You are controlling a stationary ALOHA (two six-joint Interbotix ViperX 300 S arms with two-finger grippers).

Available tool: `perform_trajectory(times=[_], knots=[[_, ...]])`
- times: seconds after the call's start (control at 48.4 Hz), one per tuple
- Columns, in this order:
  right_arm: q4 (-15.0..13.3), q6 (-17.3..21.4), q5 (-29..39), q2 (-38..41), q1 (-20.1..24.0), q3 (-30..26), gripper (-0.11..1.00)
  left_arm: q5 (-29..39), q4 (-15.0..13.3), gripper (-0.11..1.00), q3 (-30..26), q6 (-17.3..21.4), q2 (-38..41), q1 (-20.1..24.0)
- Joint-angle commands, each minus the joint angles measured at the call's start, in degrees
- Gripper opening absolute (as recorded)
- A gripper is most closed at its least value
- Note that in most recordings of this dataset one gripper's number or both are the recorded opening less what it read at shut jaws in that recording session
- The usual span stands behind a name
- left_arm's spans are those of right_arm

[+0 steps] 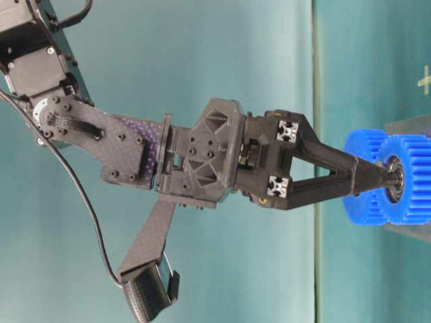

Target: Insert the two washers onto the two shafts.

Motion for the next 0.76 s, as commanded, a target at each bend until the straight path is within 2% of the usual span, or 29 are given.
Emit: perform_trajectory(times=[0.0,0.537,0.744], knots=[[-0.1,-0.5,-0.3,-0.6,0.1,-2.0,0.35,-0.5,0.1,0.0,-0.6,-0.2,0.0,-0.1],[-0.2,-0.1,2.1,0.5,-0.4,-3.3,0.38,-0.5,0.1,0.0,-0.6,-0.2,-0.2,0.0],[-0.2,0.1,2.2,0.2,-0.4,-3.3,0.56,-0.5,0.1,0.0,-0.6,-0.2,-0.2,-0.1]])
